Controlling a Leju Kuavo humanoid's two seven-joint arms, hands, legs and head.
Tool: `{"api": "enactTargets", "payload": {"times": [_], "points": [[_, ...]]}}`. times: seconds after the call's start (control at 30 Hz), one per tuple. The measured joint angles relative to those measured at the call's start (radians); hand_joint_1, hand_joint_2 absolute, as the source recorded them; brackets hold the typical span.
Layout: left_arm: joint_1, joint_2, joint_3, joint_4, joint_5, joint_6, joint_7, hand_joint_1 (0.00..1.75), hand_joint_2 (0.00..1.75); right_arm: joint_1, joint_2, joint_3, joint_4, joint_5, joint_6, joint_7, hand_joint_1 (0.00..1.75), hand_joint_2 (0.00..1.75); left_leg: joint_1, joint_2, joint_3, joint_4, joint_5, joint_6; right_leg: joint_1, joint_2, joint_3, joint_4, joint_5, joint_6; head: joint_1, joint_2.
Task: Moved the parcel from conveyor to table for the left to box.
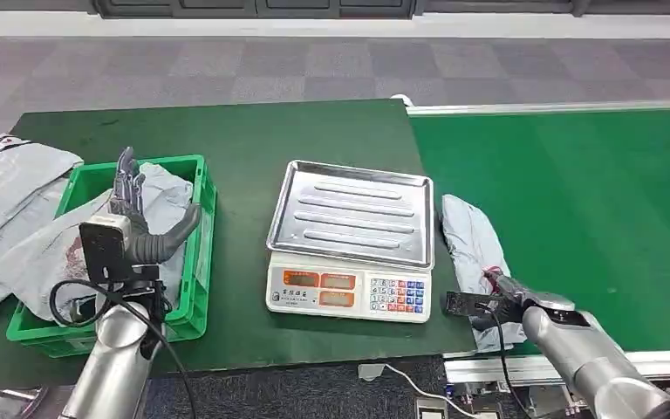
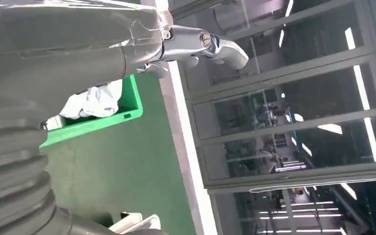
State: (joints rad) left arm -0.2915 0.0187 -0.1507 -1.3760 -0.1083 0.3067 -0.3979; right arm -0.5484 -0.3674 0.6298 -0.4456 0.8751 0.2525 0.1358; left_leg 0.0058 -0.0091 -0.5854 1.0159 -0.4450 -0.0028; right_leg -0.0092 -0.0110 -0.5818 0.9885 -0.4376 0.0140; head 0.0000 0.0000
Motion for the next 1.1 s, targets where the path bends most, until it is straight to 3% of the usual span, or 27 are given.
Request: {"api": "enactTargets", "payload": {"times": [0.23,1.1], "points": [[0.008,0.005,0.000,-0.005,0.008,0.011,-0.001,0.00,1.75,0.000,0.000,-0.019,0.001,-0.082,-0.098,0.015,1.75,1.75,-0.001,0.000,-0.001,0.000,0.000,0.001,-0.001,0.000,0.001,0.000,0.002,0.002,0.000,0.000],[0.023,0.015,0.000,-0.018,0.017,0.014,-0.003,0.00,1.75,0.015,-0.003,-0.037,0.001,-0.093,-0.098,0.018,1.75,1.75,0.000,-0.001,-0.005,0.000,0.000,0.000,0.000,0.000,-0.003,0.000,0.000,0.000,0.000,0.000]]}}
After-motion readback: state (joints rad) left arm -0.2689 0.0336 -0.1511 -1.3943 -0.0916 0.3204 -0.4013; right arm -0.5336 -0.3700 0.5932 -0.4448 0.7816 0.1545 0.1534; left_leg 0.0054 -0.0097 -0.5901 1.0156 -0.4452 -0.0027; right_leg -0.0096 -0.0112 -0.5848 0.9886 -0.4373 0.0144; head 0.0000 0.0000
